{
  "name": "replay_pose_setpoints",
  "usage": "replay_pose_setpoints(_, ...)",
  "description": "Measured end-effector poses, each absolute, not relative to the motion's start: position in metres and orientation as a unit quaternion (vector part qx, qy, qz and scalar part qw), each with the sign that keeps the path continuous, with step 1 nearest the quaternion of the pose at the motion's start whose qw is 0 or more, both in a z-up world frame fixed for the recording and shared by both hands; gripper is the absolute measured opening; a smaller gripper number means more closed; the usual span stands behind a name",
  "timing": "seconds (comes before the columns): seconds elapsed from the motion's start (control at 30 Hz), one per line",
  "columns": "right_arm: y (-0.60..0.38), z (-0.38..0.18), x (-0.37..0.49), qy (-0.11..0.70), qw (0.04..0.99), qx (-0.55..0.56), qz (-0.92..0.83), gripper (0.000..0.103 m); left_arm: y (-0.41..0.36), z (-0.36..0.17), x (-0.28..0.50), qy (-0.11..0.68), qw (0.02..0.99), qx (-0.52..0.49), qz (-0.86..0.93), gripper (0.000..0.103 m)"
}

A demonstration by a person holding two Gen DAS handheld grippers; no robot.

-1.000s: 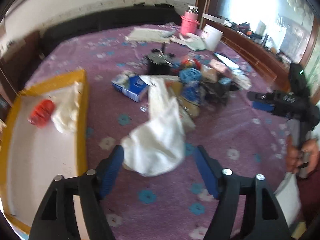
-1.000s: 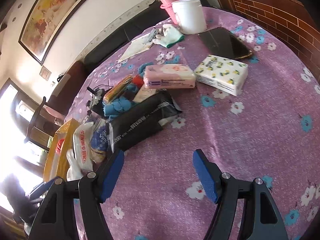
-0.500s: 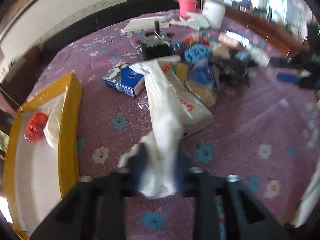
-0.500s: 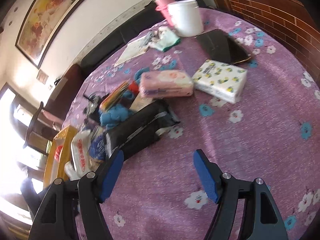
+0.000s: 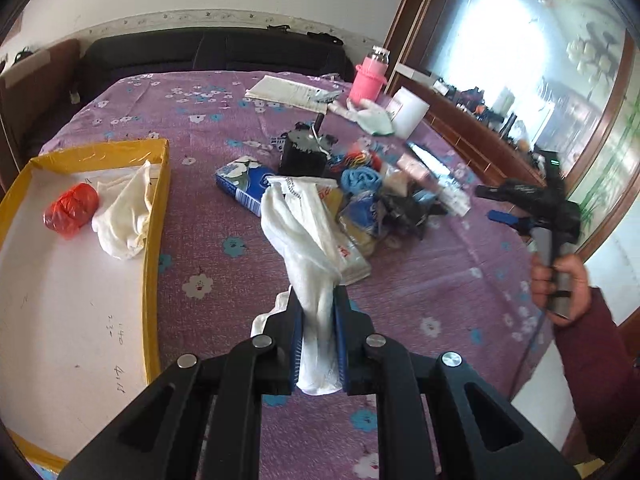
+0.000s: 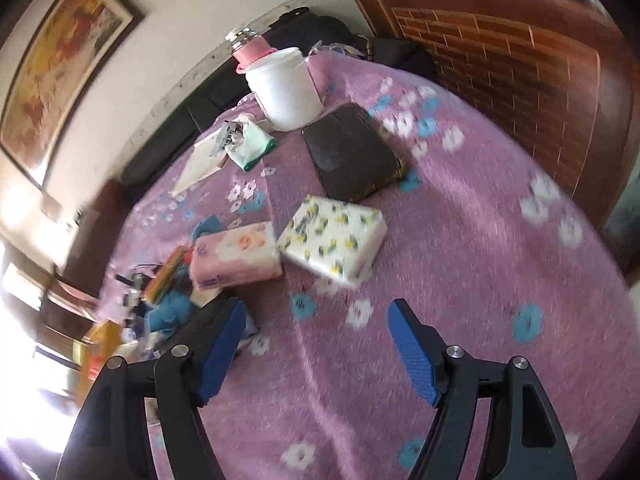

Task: Organize soft objects
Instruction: 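Drop the white sock in the tray with the left gripper while the right gripper places the tissue pack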

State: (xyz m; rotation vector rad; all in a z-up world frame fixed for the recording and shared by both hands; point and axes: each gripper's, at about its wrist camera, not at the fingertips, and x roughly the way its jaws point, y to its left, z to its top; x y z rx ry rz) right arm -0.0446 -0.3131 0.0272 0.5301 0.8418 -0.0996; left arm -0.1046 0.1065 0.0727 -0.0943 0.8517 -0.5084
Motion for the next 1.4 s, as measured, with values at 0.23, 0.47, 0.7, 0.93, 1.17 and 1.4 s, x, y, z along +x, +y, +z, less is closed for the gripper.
replay_pose_setpoints(0.23,-0.295,0.015,0.016,0.452,0.89,0.045,-0.046,0.08,0.117,0.078,-0.11,0.409,0.882,-0.049,-0.229,0.013)
replay_pose_setpoints(0.47,-0.285,0.003,0.028,0.468,0.883,-0.021,-0.031,0.073,0.132,0.072,-0.106,0.422,0.88,-0.07,-0.208,0.014)
replay_pose_setpoints(0.7,-0.288,0.013,0.001,0.473,0.88,0.022,-0.023,0.06,0.148,0.076,-0.117,0.409,0.885,-0.085,-0.204,0.013)
replay_pose_setpoints(0.93,-0.276,0.055,-0.046,0.431,0.9,0.064,-0.011,0.06,0.193,0.083,-0.127,0.396,0.896,-0.105,-0.17,0.014)
replay_pose_setpoints(1.17,-0.187,0.105,-0.061,0.401,0.909,0.059,0.098,0.061,0.261,0.076,-0.101,0.425,0.893,-0.114,-0.091,0.014)
replay_pose_setpoints(1.4,-0.034,0.115,-0.043,0.421,0.871,0.047,0.25,0.061,0.296,0.053,-0.038,0.48,0.864,-0.137,-0.069,0.014)
